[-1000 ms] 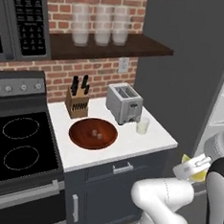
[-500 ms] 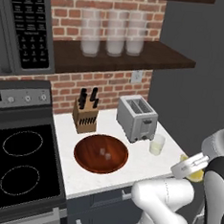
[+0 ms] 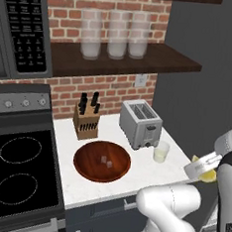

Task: Grab a lemon wedge from the fridge and one ice cube from the ice bowl, and put them in the glass of lemonade.

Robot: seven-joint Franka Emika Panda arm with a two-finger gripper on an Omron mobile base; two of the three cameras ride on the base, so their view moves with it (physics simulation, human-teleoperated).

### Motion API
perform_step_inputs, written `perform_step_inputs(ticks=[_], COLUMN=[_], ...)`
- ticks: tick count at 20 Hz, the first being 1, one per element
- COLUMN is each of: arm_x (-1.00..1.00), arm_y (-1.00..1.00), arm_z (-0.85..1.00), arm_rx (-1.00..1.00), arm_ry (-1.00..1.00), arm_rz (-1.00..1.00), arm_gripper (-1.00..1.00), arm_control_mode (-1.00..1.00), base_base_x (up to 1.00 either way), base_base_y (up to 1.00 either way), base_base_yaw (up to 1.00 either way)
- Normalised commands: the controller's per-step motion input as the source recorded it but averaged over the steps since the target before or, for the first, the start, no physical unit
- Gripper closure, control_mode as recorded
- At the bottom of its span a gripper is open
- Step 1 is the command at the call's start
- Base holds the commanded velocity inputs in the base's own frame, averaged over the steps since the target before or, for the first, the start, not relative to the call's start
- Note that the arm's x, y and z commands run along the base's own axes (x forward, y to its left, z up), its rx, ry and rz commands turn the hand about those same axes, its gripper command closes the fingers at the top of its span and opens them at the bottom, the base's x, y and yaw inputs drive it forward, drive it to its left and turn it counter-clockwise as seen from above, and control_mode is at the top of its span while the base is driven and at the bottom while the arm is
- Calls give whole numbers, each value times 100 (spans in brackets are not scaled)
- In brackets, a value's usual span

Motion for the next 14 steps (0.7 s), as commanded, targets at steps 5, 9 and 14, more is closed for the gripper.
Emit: perform_step_inputs(ticks=[5,9,14], arm_x=[11,7,54], arm_y=[-15,0,-18], arm_z=[23,4,-14], arm_rx=[-8,-10,1], arm_ry=[16,11,1], arm_rz=[0,-7,-10], arm_gripper=[100,100,100], arm_control_mode=[-100,-100,-100], base_base_x=[0,0,0], base_base_y=[0,0,0], base_base_yaw=[0,0,0])
